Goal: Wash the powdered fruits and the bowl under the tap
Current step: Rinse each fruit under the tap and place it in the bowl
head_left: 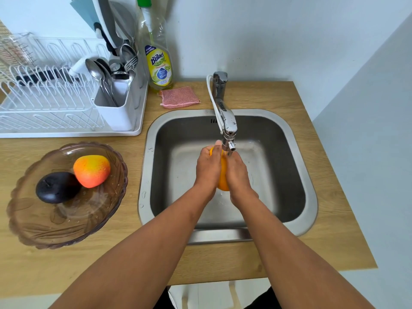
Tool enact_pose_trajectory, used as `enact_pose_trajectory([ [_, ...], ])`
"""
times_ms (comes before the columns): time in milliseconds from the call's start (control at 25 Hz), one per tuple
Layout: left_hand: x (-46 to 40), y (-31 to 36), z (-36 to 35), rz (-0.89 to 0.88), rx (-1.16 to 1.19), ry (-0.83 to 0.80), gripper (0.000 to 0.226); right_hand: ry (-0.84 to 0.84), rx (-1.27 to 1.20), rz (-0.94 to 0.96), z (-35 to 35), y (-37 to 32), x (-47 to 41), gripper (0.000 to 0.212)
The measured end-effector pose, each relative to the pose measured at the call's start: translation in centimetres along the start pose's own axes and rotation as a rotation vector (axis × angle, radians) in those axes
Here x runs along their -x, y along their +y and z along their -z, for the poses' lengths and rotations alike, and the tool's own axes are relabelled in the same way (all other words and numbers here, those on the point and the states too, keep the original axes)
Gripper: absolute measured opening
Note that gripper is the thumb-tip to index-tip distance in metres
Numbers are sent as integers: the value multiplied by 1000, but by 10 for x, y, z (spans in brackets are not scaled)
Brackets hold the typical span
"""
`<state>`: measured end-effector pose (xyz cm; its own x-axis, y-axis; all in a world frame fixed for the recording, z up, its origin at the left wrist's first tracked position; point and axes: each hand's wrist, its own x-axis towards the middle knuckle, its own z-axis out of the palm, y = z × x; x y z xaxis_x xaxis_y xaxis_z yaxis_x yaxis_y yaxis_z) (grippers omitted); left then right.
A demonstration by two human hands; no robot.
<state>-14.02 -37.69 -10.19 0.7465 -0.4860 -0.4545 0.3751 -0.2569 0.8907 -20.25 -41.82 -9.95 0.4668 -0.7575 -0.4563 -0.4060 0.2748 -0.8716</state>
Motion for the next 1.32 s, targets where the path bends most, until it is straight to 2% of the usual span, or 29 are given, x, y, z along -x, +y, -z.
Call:
enact_pose_trajectory([
  [80, 3, -8, 5, -3, -32, 29, 40, -23, -152, -224, -3, -12, -7, 33],
  [160, 4, -16, 12, -3, 33, 22, 45, -10, -119, -254, -6, -18, -7, 28],
  [280, 3, -12, 17, 61, 148, -55, 43, -1, 44, 20, -7, -19, 5, 18],
  [400, 2, -6, 19, 190, 238, -83, 52, -47, 163, 288, -6, -12, 16, 34],
  [480, 3, -3, 18, 306, 375, -102, 54, -50, 320, 403, -6, -3, 19, 44],
  [560, 7, -1, 14, 357, 468, -120, 56, -45, 279, 431, -5, 2, 20, 41],
  [600, 9, 0, 11, 339, 426, -106, 58, -24, 156, 359, -6, 1, 20, 33],
  [640, 12, 1, 9, 300, 347, -78, 58, 18, -10, 203, -6, -1, 16, 26],
  [720, 20, -1, 8, 167, 197, -51, 48, 99, -352, -181, 1, -6, 6, 31],
  [760, 24, -3, 7, 98, 162, -78, 40, 98, -488, -298, 6, -6, 4, 36],
  [880, 29, -7, 14, 34, 109, -167, 35, 59, -598, -339, 8, -7, 10, 37],
  [1000, 20, -11, 27, 79, 81, -138, 53, -51, -474, -212, -3, -3, 30, 37],
  [1160, 23, -12, 37, 129, 139, -73, 60, -121, 33, 175, 2, 11, 43, 35],
  [1320, 35, -10, 35, 149, 199, -6, 53, -80, 150, 249, 10, 13, 56, 51],
])
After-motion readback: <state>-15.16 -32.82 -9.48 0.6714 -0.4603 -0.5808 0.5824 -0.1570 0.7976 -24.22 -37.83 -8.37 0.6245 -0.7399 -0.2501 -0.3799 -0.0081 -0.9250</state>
